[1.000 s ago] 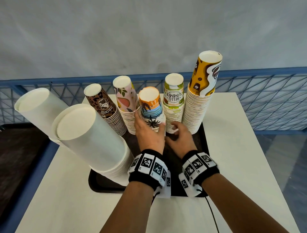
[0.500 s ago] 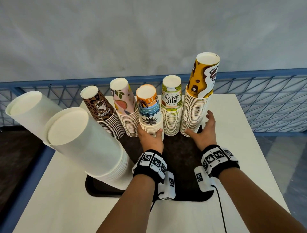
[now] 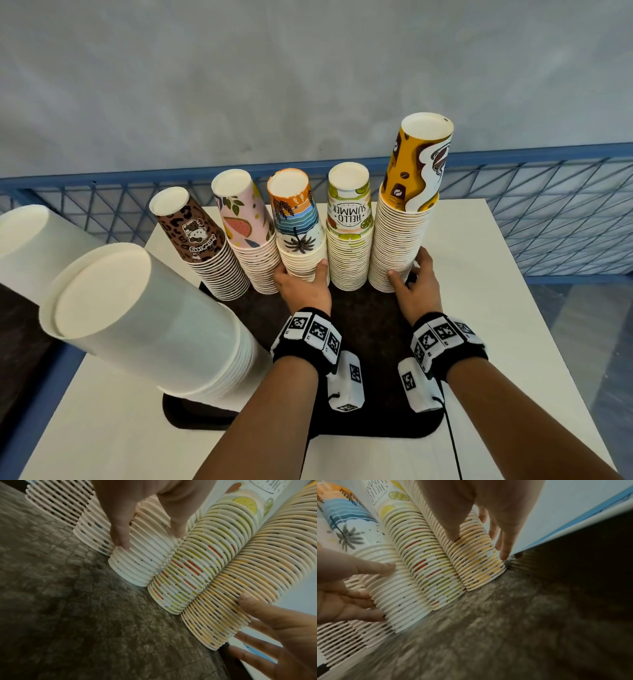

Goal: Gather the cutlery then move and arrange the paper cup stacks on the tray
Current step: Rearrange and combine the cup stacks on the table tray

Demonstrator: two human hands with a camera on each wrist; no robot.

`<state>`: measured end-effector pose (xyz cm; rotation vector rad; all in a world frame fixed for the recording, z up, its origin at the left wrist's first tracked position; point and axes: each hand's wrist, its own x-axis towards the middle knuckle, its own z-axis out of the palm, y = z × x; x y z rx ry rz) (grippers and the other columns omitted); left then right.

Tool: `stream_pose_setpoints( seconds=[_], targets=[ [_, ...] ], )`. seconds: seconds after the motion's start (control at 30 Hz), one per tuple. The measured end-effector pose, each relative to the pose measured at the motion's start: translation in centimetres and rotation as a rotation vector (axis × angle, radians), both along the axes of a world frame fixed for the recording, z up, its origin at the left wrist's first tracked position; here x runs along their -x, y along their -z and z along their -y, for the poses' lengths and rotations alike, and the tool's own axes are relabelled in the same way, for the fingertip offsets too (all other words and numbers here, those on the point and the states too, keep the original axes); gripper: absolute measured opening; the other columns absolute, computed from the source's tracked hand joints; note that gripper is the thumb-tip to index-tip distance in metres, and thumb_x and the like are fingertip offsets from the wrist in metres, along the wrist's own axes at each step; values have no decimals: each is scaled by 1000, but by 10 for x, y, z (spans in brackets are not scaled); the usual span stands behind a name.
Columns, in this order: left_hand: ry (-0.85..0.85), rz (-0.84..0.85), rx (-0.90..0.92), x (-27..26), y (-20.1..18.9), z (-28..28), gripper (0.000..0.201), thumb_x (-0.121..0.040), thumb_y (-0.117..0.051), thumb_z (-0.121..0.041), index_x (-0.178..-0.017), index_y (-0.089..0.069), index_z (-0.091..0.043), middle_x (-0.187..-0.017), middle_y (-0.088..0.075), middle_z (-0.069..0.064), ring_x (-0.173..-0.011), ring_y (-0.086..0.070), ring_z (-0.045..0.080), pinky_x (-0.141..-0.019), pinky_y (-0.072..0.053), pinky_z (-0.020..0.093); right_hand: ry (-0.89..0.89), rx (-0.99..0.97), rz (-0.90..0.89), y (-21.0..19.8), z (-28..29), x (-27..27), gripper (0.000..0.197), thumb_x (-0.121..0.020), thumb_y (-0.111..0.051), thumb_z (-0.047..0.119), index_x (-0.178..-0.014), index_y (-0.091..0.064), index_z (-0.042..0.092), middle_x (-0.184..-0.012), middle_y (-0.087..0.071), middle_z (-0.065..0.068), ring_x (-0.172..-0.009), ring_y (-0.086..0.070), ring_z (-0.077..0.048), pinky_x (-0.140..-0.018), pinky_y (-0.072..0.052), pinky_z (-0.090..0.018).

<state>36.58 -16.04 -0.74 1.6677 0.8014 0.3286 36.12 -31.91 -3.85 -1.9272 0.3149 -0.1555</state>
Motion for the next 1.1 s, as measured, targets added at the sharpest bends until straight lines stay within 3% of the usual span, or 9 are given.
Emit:
stream_pose_setpoints(
  seconds=[0.27,0.47,0.57,0.63,0.7,0.8,0.9,1.0,1.1],
  targets=[
    [52,-48,-15,4,2,-3,74,-74,-75,-23,-133,-36,-2,-136,-45,15,-127,-45,31,-103,-37,34,13,6,-20,4,1,2,64,-84,-63,18,-139,-30,12,-140,-45,-11,-126,-46,-30,-104,-42,-48],
    [356,-90,-150,59,-16,5,76,-88,-59,-23,-147,-15,-3,-154,-18,13,-142,-20,24,-112,-17,23,51,42,-4,-7,-8,28,61,-81,-64,11,-134,-36,7,-133,-48,-17,-121,-49,-31,-102,-41,-39],
    [479,-123,-176,94,-22,-2,68,-89,-57,-27,-145,-22,-8,-151,-25,11,-139,-29,23,-112,-22,27,35,79,7,-18,-24,52,61,-80,-66,10,-133,-38,4,-133,-44,-18,-122,-46,-30,-103,-36,-33],
    [535,-111,-189,117,-25,-12,59,-88,-58,-28,-139,-35,-10,-144,-37,10,-128,-43,24,-109,-34,31,-21,131,6,-27,-41,71,60,-78,-67,7,-131,-40,4,-133,-40,-18,-123,-43,-29,-103,-32,-27],
    [568,-92,-190,136,-29,-24,46,-88,-59,-26,-130,-48,-11,-132,-49,8,-109,-54,19,-95,-43,23,-121,153,17,-36,-61,90,59,-74,-67,3,-129,-43,4,-131,-39,-18,-122,-42,-28,-102,-28,-21],
    [568,-64,-188,156,-39,-52,27,-87,-61,-19,-112,-61,-7,-107,-63,5,-89,-56,11,-79,-42,13,-300,131,28,-48,-89,112,64,-66,-65,-3,-127,-44,4,-129,-38,-16,-122,-42,-24,-99,-24,-12],
    [576,-103,-232,175,-44,-87,6,-84,-61,-14,-78,-64,-15,-75,-61,-3,-75,-55,11,-66,-40,12,-457,112,17,-61,-111,126,71,-64,-63,-1,-131,-41,8,-132,-36,-12,-123,-40,-19,-98,-21,-8],
    [565,-189,-270,196,-43,-122,24,-79,-60,-12,-58,-52,-16,-58,-52,-3,-66,-49,16,-58,-34,23,-533,81,5,-69,-130,137,80,-67,-70,2,-137,-33,14,-138,-34,-7,-129,-37,-16,-104,-25,-14],
    [407,-193,-248,204,-48,-153,23,-76,-63,-10,-62,-46,-12,-60,-47,-1,-68,-46,20,-56,-34,22,-566,72,-20,-70,-146,144,101,-63,-80,21,-144,-19,20,-147,-26,-3,-136,-29,-14,-113,-27,-29]
  ],
)
